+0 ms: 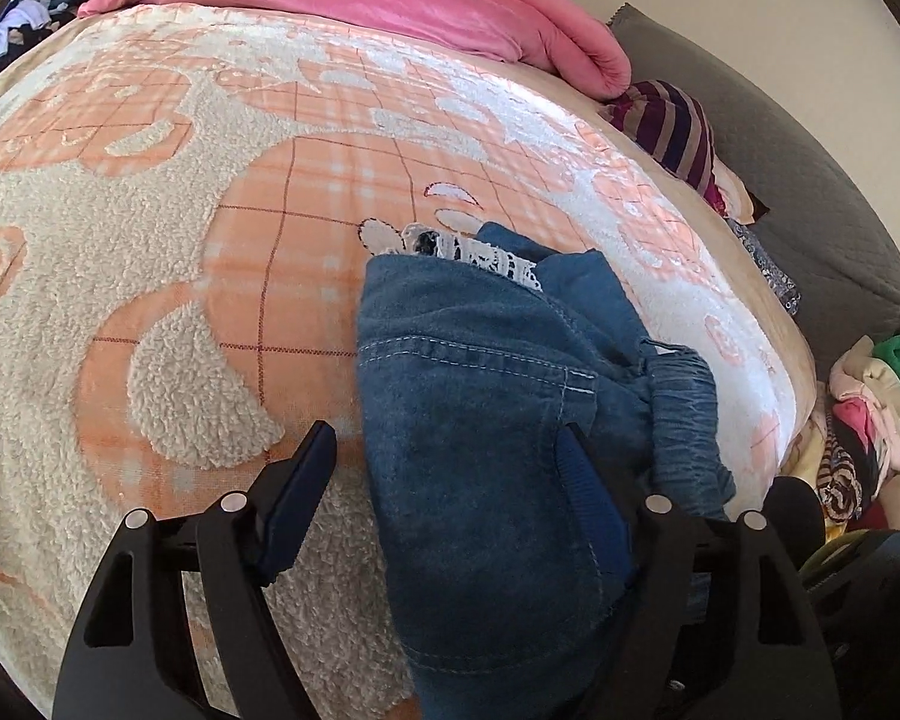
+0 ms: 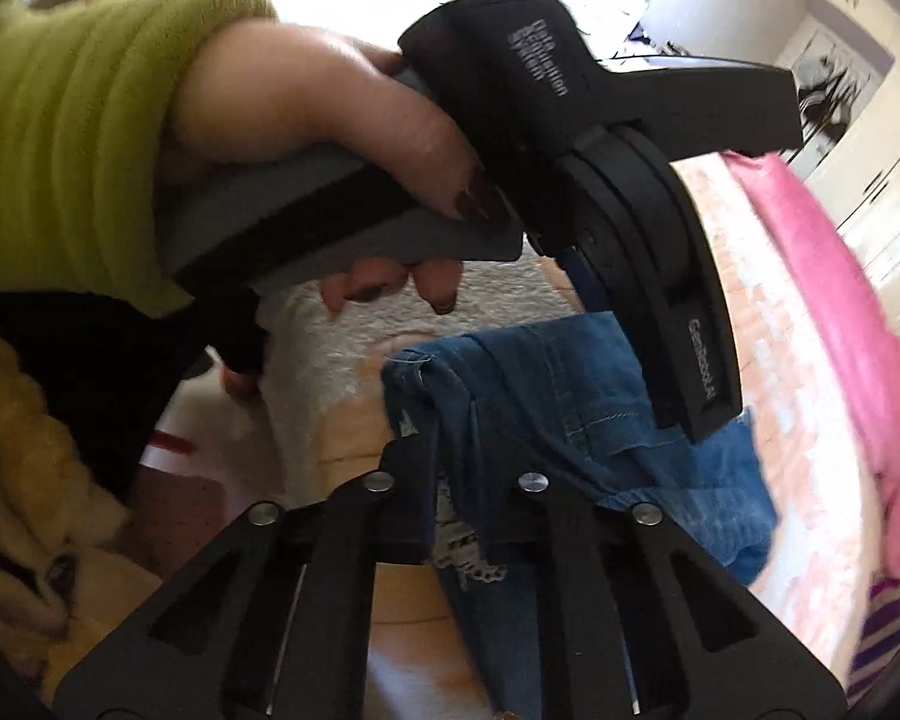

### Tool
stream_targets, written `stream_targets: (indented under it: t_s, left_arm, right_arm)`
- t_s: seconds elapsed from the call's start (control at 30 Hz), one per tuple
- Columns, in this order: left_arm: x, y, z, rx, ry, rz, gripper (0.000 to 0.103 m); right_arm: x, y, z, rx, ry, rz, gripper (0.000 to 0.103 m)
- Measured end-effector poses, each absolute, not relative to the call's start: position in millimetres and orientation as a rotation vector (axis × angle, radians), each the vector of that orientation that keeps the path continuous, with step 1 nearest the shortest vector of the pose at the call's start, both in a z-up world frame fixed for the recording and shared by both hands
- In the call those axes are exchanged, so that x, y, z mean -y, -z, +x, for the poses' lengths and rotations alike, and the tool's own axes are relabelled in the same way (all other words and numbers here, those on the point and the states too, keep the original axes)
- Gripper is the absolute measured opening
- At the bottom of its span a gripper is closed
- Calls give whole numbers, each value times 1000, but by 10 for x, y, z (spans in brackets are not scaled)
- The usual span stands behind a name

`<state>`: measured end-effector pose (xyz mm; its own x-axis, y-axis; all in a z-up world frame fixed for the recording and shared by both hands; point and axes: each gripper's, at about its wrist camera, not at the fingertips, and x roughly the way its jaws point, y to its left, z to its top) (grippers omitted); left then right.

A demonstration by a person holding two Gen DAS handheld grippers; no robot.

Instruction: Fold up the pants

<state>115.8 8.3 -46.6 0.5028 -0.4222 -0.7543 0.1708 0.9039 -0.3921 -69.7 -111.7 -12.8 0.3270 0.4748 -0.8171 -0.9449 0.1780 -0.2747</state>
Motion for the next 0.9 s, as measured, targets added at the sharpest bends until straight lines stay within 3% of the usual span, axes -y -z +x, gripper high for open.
stream_targets:
  t_s: [0.23,0.4,0.47,0.6,0.73,0.9]
  left_arm:
    - [-63,502,1183,-978,367,-278,79]
    - [-68,490,1151,-973,362,-285,79]
    - [-69,481,1131,-969,357,-285,79]
    - [-68,469,1106,-965,345,-277,79]
    - [-62,443,1067,-958,331,-260,79]
    - [-61,398,1037,-950,320,-247,81]
  right_arm:
    - [1446,270,-680,-741,-1162,-788,1]
    - [1447,347,-655,-759,-1158,-675,8]
    - [1453,323,-691,-749,-1171,-663,18]
    - [1479,230,-745,-738,-1180,-643,26]
    - [1499,111,-808,-730,-1191,-604,43]
    - [1576,-97,-871,-705,-1204,-564,57]
